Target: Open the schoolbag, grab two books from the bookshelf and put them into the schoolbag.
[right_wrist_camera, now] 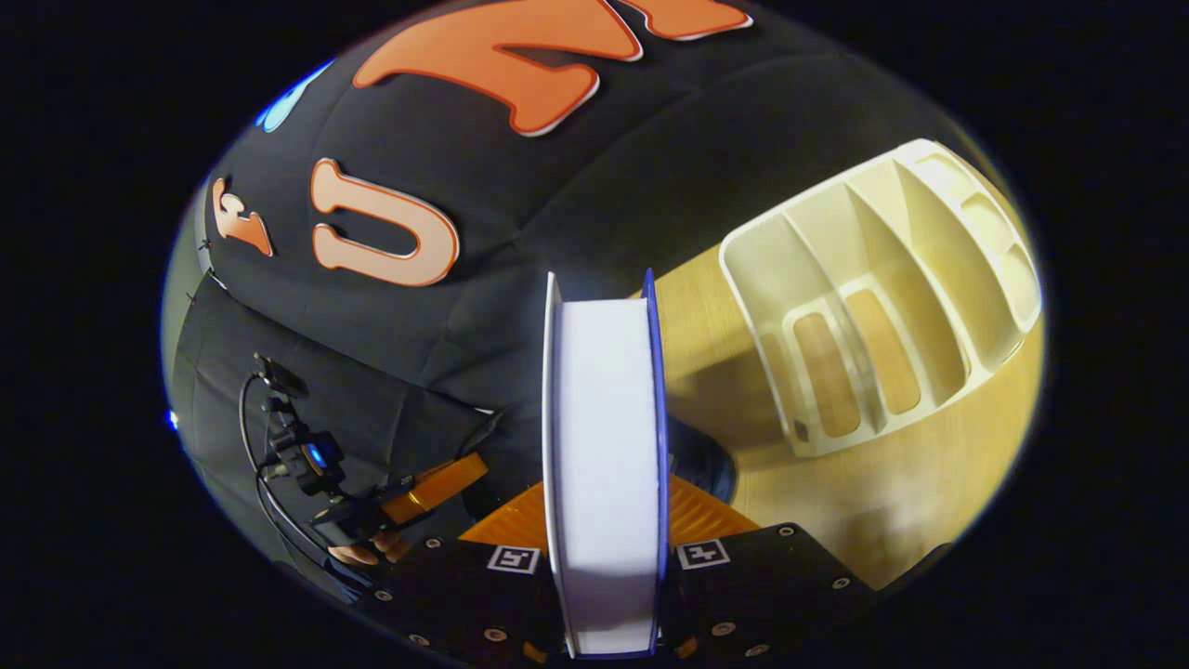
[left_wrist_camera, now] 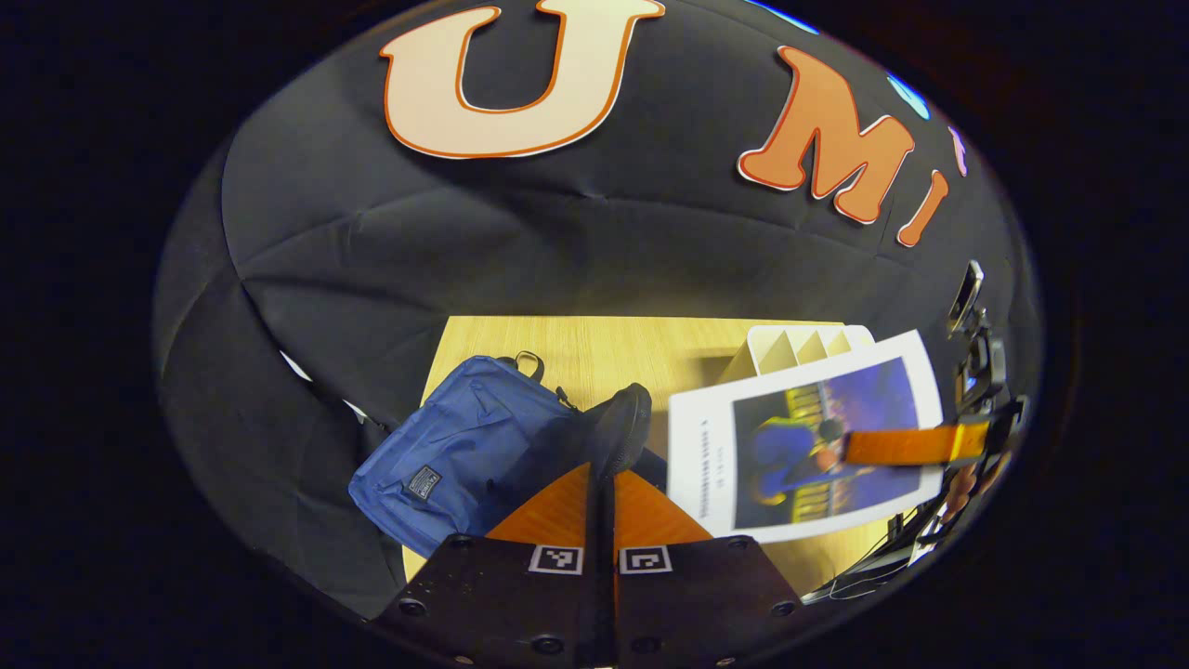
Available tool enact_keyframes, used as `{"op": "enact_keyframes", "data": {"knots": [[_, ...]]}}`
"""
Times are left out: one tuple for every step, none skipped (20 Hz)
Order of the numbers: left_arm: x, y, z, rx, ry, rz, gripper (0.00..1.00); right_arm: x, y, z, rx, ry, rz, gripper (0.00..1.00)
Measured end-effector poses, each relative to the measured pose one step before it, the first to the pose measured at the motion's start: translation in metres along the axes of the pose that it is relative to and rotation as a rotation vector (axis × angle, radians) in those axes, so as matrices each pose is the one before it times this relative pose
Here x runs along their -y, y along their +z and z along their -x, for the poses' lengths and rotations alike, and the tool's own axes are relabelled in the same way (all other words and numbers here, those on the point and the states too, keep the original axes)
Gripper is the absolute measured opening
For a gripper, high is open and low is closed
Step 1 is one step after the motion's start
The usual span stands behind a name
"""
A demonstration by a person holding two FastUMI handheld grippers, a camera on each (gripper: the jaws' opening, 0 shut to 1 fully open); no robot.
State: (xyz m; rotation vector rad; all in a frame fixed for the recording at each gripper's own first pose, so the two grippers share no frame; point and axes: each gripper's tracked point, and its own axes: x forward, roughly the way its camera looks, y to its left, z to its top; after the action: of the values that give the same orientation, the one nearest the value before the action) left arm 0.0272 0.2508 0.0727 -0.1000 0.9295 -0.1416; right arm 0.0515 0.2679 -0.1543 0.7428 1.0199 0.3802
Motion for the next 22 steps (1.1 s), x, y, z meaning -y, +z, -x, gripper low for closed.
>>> {"op": "enact_keyframes", "data": {"knots": [[0.00013,0.00115,-0.00085,-0.00164,0.00113,-0.00003,0.00,0.00054,-0.01295,-0.01114,-0.01414,-0.00710,-0.01739,0.39],[0.00013,0.00089,-0.00125,0.00005,0.00261,-0.00200,0.00,0.00091,-0.01025,-0.01013,-0.00422,-0.01150,-0.01504,0.39],[0.00048,0.00183,0.00078,0.00047,0.00268,-0.00334,0.00,0.00085,-0.01032,-0.01123,-0.00606,-0.00579,-0.00195,0.39],[0.00050,0.00002,0.00006,0.00099,-0.00029,-0.00428,0.00,-0.00010,-0.00899,-0.01210,-0.00269,-0.00639,-0.00158,0.39],[0.00164,0.00113,-0.00090,-0.00159,-0.00022,-0.00344,0.00,-0.00055,-0.00603,-0.01165,-0.00427,-0.00386,-0.00489,0.39],[0.00072,0.00025,-0.00094,-0.00207,-0.00163,-0.00249,0.00,-0.00191,-0.00533,-0.01113,-0.00011,-0.00084,-0.00915,0.39],[0.00138,0.00058,-0.00041,-0.00142,-0.00183,-0.00051,0.00,-0.00226,-0.00529,-0.01220,-0.00412,-0.00749,-0.01841,0.39],[0.00048,-0.00004,0.00027,0.00002,-0.00235,-0.00086,0.00,-0.00270,-0.00445,-0.01241,-0.00525,-0.00045,-0.02304,0.39],[0.00063,0.00038,-0.00061,-0.00047,-0.00109,0.00118,0.00,-0.00143,-0.00442,-0.00918,-0.00714,0.00198,-0.01860,0.39],[0.00192,0.00034,-0.00112,-0.00269,-0.00360,0.00072,0.00,-0.00286,-0.00315,-0.01065,0.00156,-0.00047,-0.01210,0.39],[0.00135,-0.00093,0.00029,-0.00226,-0.00318,0.00123,0.00,-0.00001,-0.00502,-0.01007,-0.00499,0.00308,-0.00471,0.39],[0.00165,-0.00099,-0.00003,-0.00453,-0.00397,0.00000,0.00,-0.00126,-0.00523,-0.01069,-0.00396,0.00275,-0.01064,0.39],[0.00091,-0.00109,0.00008,-0.00177,-0.00269,-0.00079,0.00,0.00124,-0.00459,-0.00897,-0.00672,0.00115,-0.01312,0.39],[0.00057,0.00006,-0.00038,-0.00270,-0.00264,-0.00401,0.00,0.00048,-0.00381,-0.01023,-0.00530,0.00142,-0.01245,0.39],[0.00143,-0.00059,-0.00038,-0.00030,-0.00070,-0.00186,0.00,0.00122,-0.00365,-0.00894,-0.00189,0.00032,-0.01500,0.39],[0.00052,0.00055,-0.00035,-0.00253,-0.00203,-0.00407,0.00,-0.00273,-0.00285,-0.00982,-0.00185,0.01675,-0.00719,0.39],[-0.00034,-0.00066,0.00006,-0.00033,-0.00129,0.00025,0.00,-0.00068,-0.00217,-0.00648,-0.00275,0.01257,-0.00864,0.39],[0.00194,0.00038,0.00029,-0.00160,-0.00433,-0.00054,0.00,-0.00395,-0.00004,-0.00595,0.00980,0.01308,-0.00758,0.39],[0.00169,0.00043,0.00155,0.00221,-0.00395,-0.00142,0.00,-0.00086,0.00176,-0.00568,0.00980,0.00883,-0.00470,0.39],[0.00173,0.00053,-0.00033,-0.00070,-0.00238,-0.00569,0.00,-0.00193,0.00031,-0.00679,0.00605,0.01049,-0.00690,0.39],[0.00048,-0.00052,0.00022,-0.00020,-0.00168,-0.00292,0.00,0.00001,0.00043,-0.00500,0.01021,0.01033,-0.01679,0.39],[0.00168,0.00065,0.00032,-0.00204,-0.00336,-0.00253,0.00,-0.00073,-0.00116,-0.00571,-0.00116,0.01057,-0.01695,0.39]]}}
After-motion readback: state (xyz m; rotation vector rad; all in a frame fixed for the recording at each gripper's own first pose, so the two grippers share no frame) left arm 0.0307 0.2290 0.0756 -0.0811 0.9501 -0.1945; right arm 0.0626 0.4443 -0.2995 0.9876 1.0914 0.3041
